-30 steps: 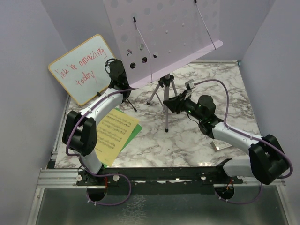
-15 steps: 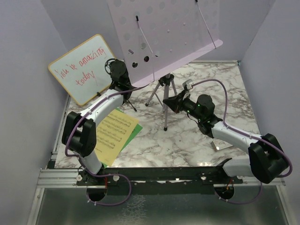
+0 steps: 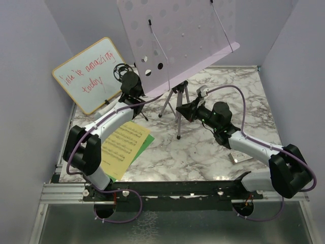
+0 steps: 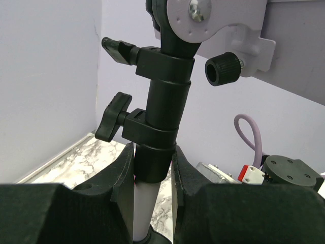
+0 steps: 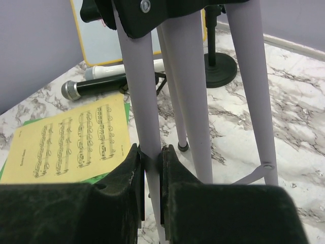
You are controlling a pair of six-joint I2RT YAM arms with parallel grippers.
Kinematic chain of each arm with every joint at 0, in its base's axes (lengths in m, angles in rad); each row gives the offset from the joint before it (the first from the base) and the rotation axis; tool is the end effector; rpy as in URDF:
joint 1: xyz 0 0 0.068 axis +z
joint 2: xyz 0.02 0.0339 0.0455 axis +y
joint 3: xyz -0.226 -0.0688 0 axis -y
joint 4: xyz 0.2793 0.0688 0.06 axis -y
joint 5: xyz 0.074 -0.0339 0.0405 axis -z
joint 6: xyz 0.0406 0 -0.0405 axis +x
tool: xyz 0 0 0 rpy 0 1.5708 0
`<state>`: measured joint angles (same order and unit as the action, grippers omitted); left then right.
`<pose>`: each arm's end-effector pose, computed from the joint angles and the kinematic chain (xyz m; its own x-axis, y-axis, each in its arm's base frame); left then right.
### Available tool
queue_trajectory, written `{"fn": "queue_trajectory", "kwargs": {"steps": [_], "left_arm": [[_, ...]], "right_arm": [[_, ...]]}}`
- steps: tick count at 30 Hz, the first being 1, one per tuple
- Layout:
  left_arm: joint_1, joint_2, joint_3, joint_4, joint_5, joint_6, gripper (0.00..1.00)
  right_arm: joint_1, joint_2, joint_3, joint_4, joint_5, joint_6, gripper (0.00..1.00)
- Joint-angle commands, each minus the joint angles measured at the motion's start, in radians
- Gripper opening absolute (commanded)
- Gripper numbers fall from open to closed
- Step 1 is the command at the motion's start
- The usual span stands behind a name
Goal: Pack up the instrument practice props
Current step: Close the music stand at the center of the board.
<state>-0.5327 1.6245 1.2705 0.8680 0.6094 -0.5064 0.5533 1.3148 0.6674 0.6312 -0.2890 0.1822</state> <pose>0.3400 -0.2274 0.3514 -0.0399 -0.4382 -0.8980 0.9451 0.2753 -0.1763 0.2786 0.1857 0.2097 -0.1488 0.1123 -0.9825 -0.7313 0.6563 0.1857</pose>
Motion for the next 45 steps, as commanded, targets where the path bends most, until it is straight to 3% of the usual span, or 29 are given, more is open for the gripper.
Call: {"fn": "queue_trajectory", "kwargs": {"steps": [1, 13, 18, 22, 29, 35, 37, 40, 45], "left_arm": [[-0.070, -0.069, -0.016, 0.002, -0.002, -0.089, 0.00], [-0.101, -0.117, -0.098, -0.004, -0.041, -0.072, 0.00], [-0.101, -0.199, -0.194, -0.003, -0.140, -0.047, 0.00], [-0.105, -0.231, -0.255, 0.003, -0.213, -0.080, 0.00], [-0.122, -0.199, -0.218, 0.006, -0.196, -0.108, 0.00], [-0.142, -0.173, -0.199, 0.006, -0.200, -0.127, 0.00], [-0.136, -0.183, -0.221, 0.003, -0.234, -0.122, 0.00], [-0.116, -0.199, -0.246, -0.023, -0.284, -0.115, 0.00], [-0.086, -0.215, -0.261, -0.076, -0.342, -0.067, 0.00]], "right_arm": [[-0.010, -0.018, 0.048, 0.295, 0.115, -0.004, 0.01], [-0.010, 0.003, 0.109, 0.262, 0.082, -0.087, 0.01], [-0.010, 0.034, 0.046, 0.278, 0.127, -0.086, 0.01], [-0.010, 0.003, 0.108, 0.216, 0.075, -0.060, 0.01], [-0.010, 0.006, 0.226, 0.184, 0.050, -0.099, 0.01], [-0.010, 0.067, 0.190, 0.237, 0.007, -0.069, 0.02], [-0.010, 0.084, 0.159, 0.239, 0.032, -0.065, 0.05], [-0.010, 0.091, 0.096, 0.266, 0.064, -0.066, 0.18], [-0.010, 0.083, 0.043, 0.268, 0.087, -0.097, 0.51]]}}
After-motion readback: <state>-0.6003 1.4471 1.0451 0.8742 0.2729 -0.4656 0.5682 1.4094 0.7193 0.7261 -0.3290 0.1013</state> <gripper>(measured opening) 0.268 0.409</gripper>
